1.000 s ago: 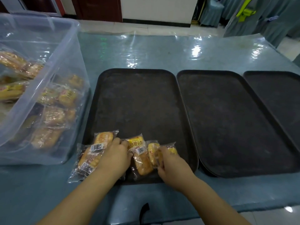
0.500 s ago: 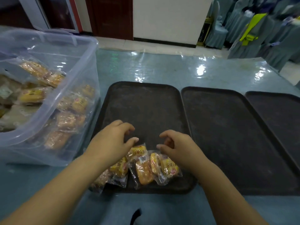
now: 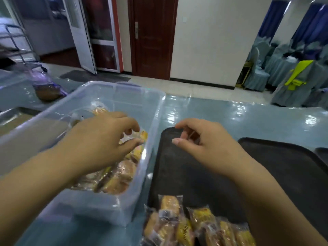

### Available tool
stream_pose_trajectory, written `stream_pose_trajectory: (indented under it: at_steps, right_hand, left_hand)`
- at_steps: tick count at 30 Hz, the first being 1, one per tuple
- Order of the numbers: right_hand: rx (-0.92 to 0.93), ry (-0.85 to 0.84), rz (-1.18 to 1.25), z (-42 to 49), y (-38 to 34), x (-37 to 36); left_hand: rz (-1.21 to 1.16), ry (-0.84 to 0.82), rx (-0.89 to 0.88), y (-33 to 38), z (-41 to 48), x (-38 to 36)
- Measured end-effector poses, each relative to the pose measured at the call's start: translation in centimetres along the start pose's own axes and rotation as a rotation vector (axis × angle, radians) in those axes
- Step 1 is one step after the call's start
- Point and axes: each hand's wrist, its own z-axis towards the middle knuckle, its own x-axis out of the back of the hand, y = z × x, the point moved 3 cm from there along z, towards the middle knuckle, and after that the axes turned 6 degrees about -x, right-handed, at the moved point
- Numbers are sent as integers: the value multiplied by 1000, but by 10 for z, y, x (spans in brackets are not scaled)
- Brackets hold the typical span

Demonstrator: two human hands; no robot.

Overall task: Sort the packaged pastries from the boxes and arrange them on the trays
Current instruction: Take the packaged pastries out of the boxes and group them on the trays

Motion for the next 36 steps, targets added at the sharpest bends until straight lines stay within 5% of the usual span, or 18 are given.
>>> stream_pose_trajectory:
  at_steps: [10, 18, 25, 31, 36]
  right_hand:
    - [-41, -266, -232, 98, -87, -81]
    - [-129, -621, -530, 133, -70, -159]
    - [105, -852, -784, 127, -63, -202]
    - [349, -979, -1010, 113, -63, -241]
    - [383, -1019, -991, 108, -62, -249]
  left_hand:
    - [154, -317, 44, -163, -9, -20]
    - [196, -536, -120, -180, 17, -72]
    - [230, -525, -217, -182, 16, -105]
    - [277, -617, -155, -192, 12, -125]
    - [248, -630, -62, -200, 7, -135]
